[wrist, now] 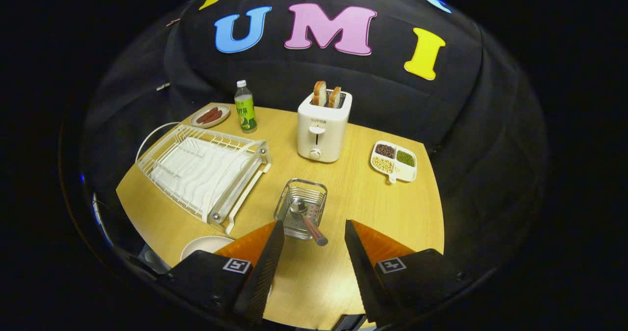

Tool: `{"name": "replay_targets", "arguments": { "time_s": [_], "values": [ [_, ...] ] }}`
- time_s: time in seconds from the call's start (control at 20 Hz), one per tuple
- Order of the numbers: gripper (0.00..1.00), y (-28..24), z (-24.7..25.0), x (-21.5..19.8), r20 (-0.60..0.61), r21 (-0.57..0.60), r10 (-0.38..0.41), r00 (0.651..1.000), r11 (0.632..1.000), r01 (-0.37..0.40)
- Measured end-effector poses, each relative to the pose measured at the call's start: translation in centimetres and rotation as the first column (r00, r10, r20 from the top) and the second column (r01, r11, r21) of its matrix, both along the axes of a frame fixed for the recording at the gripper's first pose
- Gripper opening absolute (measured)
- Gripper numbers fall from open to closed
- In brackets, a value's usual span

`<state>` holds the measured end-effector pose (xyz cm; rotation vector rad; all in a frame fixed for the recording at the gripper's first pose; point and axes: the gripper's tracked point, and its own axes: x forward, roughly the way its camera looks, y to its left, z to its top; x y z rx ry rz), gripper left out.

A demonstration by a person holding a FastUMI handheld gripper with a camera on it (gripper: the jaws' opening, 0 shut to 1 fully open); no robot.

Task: Take the plate from the dish rack, then take the spoon from the basket and place it into the plate.

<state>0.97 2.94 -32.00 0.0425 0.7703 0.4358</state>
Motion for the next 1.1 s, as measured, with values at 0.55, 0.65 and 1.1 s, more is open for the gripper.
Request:
{"name": "replay_targets", "arguments": {
  "time_s": [0.55,0.65,1.1],
  "values": [
    [0.13,1.6,-2.5,0.1,-0.105,0.062,-0.014,0.994,0.998,0.020],
    [0.11,1.6,-2.4,0.1,-0.099,0.049,-0.032,0.995,0.998,0.037],
    [0.11,-0.3,1.5,0.2,-0.045,0.027,-0.108,0.993,0.994,0.109]
  ]
}}
